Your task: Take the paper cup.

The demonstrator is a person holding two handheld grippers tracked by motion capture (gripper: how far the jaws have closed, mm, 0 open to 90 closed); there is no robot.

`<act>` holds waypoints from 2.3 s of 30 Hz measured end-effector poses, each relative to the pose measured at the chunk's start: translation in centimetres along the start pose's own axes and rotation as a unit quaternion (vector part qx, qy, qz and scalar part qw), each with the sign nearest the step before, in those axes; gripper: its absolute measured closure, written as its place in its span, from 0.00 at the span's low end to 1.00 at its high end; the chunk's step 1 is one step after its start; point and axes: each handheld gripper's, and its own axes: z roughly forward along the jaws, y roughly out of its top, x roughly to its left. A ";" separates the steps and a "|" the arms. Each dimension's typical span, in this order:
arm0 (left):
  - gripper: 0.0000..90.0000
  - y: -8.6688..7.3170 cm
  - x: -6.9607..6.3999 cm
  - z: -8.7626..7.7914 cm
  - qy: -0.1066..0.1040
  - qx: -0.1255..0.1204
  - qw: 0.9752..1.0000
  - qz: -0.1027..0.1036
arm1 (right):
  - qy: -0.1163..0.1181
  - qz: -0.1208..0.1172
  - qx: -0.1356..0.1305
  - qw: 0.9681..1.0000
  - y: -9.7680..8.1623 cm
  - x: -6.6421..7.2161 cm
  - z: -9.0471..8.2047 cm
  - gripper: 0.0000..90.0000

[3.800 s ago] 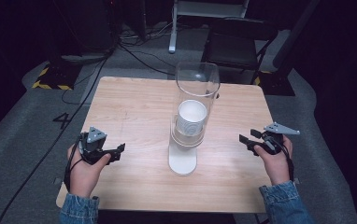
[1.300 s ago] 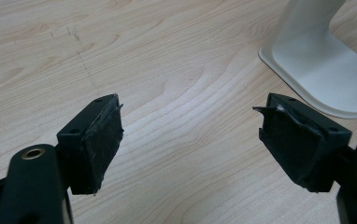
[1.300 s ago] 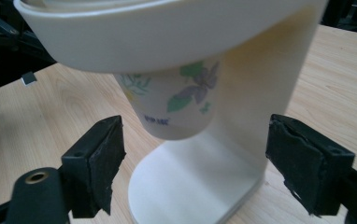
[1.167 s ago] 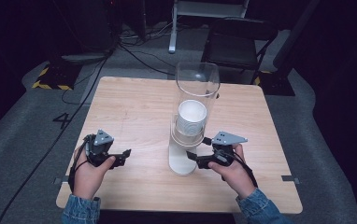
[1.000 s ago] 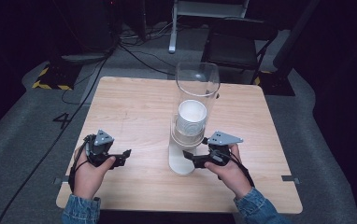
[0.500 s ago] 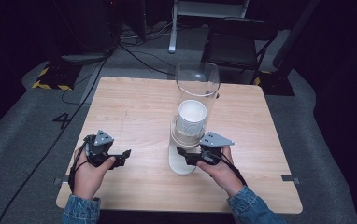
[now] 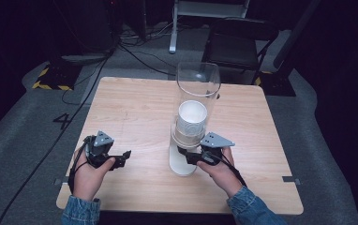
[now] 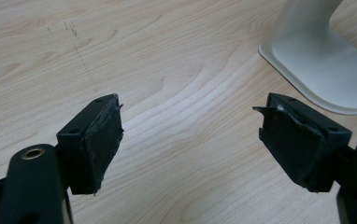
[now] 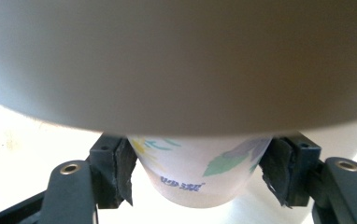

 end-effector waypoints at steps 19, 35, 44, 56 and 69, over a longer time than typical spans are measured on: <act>0.24 -0.2 0.1 -0.2 -0.003 -0.001 1.000 -0.003 | -0.016 -0.032 0.002 0.999 -0.2 -0.6 -0.1 0.38; 0.24 -0.1 0.1 -0.2 -0.004 0.001 1.000 -0.002 | -0.012 -0.003 0.002 1.000 -0.5 0.2 0.0 0.39; 0.24 0.0 0.1 -0.2 -0.003 -0.001 1.000 -0.001 | 0.007 0.022 0.019 1.000 -1.2 0.1 0.4 0.39; 0.23 0.2 0.0 0.1 -0.007 -0.001 1.000 0.001 | -0.003 0.016 0.029 0.999 -2.5 0.2 0.7 0.39; 0.23 0.4 0.1 0.2 -0.009 -0.002 1.000 0.004 | -0.003 0.015 0.061 0.998 -4.0 0.4 1.3 0.39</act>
